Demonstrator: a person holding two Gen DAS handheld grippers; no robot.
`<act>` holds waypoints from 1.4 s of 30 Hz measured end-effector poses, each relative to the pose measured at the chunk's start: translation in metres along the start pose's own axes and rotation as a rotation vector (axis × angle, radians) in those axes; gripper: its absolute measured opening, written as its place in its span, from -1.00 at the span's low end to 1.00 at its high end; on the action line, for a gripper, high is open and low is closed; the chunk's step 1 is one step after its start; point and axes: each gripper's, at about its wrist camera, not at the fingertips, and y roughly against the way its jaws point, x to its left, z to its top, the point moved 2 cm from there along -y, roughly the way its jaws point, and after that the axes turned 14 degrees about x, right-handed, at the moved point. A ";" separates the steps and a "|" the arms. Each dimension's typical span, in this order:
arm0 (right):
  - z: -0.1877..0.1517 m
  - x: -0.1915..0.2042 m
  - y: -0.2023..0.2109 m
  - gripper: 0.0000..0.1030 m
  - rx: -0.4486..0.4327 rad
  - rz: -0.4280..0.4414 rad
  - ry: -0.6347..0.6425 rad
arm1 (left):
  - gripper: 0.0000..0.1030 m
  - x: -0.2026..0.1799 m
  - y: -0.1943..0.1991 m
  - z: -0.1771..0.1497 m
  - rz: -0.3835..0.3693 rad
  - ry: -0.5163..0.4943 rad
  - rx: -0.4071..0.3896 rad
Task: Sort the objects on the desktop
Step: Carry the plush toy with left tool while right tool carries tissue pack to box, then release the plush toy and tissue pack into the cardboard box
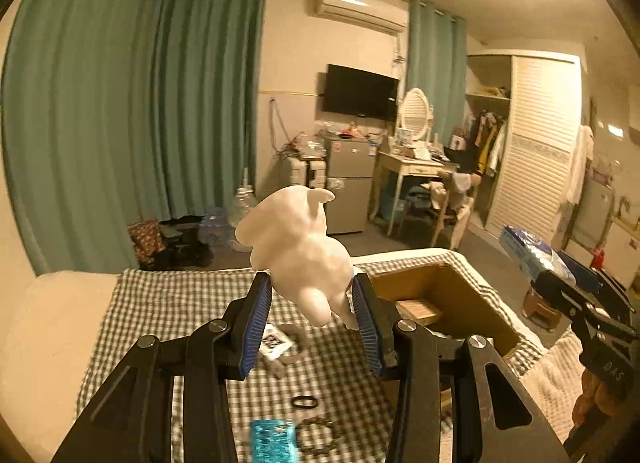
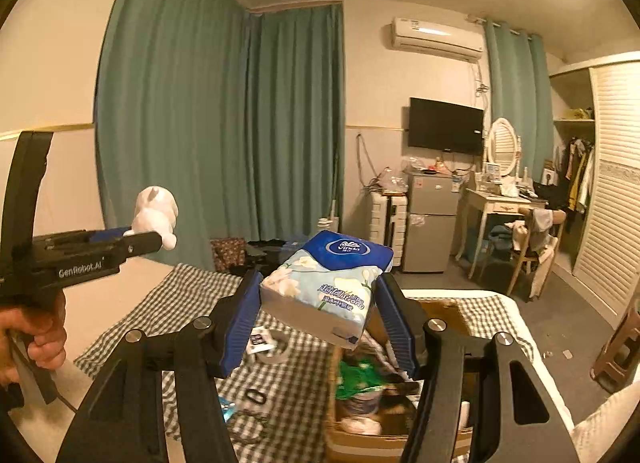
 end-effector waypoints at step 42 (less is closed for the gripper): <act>-0.069 -0.163 -0.115 0.17 0.305 -0.039 -0.232 | -0.12 -0.168 -0.230 -0.040 -0.172 -0.203 0.342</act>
